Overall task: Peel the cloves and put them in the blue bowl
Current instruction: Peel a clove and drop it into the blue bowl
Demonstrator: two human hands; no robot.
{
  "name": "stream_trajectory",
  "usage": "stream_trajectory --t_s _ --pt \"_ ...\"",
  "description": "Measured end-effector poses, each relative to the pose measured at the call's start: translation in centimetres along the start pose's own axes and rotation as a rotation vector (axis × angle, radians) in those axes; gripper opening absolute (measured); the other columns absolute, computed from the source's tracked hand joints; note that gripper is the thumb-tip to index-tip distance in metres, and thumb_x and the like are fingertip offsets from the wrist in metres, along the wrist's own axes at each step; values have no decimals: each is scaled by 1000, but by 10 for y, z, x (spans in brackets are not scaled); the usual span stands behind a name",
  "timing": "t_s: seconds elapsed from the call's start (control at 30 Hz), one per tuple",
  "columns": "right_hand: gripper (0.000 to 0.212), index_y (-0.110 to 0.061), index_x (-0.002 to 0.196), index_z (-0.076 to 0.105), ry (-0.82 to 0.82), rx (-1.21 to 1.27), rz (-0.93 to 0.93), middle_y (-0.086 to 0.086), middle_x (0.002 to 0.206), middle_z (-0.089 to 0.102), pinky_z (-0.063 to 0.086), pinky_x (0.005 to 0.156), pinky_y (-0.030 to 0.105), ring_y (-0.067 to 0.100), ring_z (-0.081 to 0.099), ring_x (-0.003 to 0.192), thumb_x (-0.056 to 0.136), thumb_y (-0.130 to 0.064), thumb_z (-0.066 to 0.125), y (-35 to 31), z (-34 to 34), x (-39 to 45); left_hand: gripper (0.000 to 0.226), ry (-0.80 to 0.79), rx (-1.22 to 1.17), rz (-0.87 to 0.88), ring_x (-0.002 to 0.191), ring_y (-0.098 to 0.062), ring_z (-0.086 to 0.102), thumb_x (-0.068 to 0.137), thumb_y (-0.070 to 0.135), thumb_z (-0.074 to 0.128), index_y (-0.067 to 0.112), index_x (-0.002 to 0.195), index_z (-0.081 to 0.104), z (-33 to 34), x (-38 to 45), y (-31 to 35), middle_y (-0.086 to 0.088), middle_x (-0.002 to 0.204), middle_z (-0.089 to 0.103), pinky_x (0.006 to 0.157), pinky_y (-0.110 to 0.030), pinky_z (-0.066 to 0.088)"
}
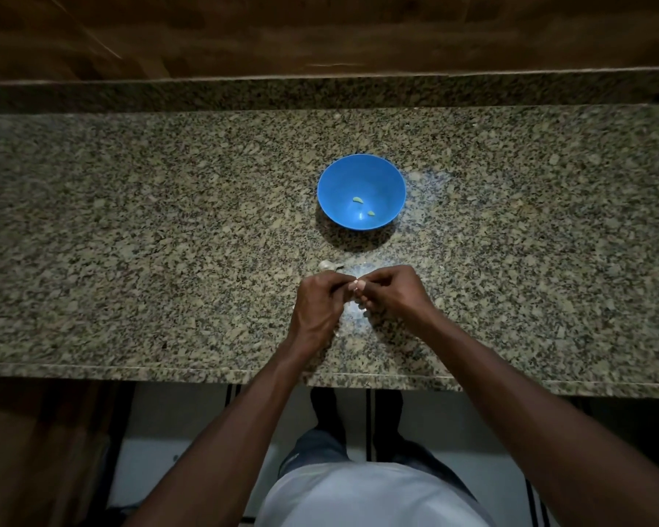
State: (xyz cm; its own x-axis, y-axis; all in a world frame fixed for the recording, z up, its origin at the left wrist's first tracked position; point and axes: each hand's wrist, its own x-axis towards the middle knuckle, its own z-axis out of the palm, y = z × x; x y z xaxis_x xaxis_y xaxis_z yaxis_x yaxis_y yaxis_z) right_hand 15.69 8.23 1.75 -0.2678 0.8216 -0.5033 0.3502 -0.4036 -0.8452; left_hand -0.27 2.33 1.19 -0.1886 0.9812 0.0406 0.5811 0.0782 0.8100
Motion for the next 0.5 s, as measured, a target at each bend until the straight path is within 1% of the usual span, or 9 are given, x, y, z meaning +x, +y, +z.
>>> stream_trajectory --t_s 0.07,0.1,0.13,0.2,0.23,0.27,0.33,0.4,0.5 --pt "17 -8 87 82 79 -92 -70 8 71 77 63 65 39 22 76 67 87 -25 85 -3 5 0 9 39 43 19 71 -7 70 93 10 75 11 98 82 2 2 2 -2 84 79 64 -26 59" --pt "17 -9 85 82 122 -142 -117 6 70 77 64 63 39 20 77 66 86 -27 86 -5 7 0 10 63 51 -3 69 -7 70 94 13 74 11 99 82 3 4 4 -3 84 79 64 -26 59" --pt "17 -10 85 83 157 -180 -158 4 70 77 64 61 40 18 76 64 85 -27 86 -7 9 0 12 83 46 -46 67 -6 69 94 17 74 11 100 82 5 5 4 -3 85 80 64 -26 59" --pt "13 -12 85 83 205 -213 -213 1 69 77 63 59 45 13 75 62 85 -25 83 -9 14 1 15 110 -2 -151 65 4 67 94 23 75 12 100 83 7 7 5 -1 85 80 62 -22 58" --pt "10 -13 84 83 223 -225 -242 0 70 77 63 59 46 12 75 62 86 -22 81 -9 16 1 16 106 -33 -196 65 6 67 93 26 77 13 100 83 8 8 4 0 84 80 62 -22 59" --pt "8 -13 84 83 239 -248 -270 -1 71 77 62 60 45 10 74 63 87 -19 78 -7 17 2 18 94 -61 -231 66 4 69 91 29 78 14 99 83 9 9 2 2 83 79 63 -26 61" --pt "10 -12 87 83 258 -298 -312 -1 75 78 63 63 41 7 73 66 89 -13 73 -5 20 0 22 57 -115 -288 68 -5 73 90 33 79 13 99 82 9 10 -4 3 80 78 64 -36 64" --pt "12 -12 91 84 266 -313 -338 -1 79 80 64 66 35 4 73 68 91 -11 72 -4 22 0 22 34 -187 -337 68 -12 75 91 33 79 12 97 82 8 8 -4 2 77 77 66 -41 65" --pt "10 -11 97 83 239 -240 -307 -1 85 80 62 67 24 1 74 72 92 -14 76 0 22 2 6 13 -265 -382 73 -17 76 93 23 78 18 89 79 5 7 -5 0 78 78 71 -40 65"
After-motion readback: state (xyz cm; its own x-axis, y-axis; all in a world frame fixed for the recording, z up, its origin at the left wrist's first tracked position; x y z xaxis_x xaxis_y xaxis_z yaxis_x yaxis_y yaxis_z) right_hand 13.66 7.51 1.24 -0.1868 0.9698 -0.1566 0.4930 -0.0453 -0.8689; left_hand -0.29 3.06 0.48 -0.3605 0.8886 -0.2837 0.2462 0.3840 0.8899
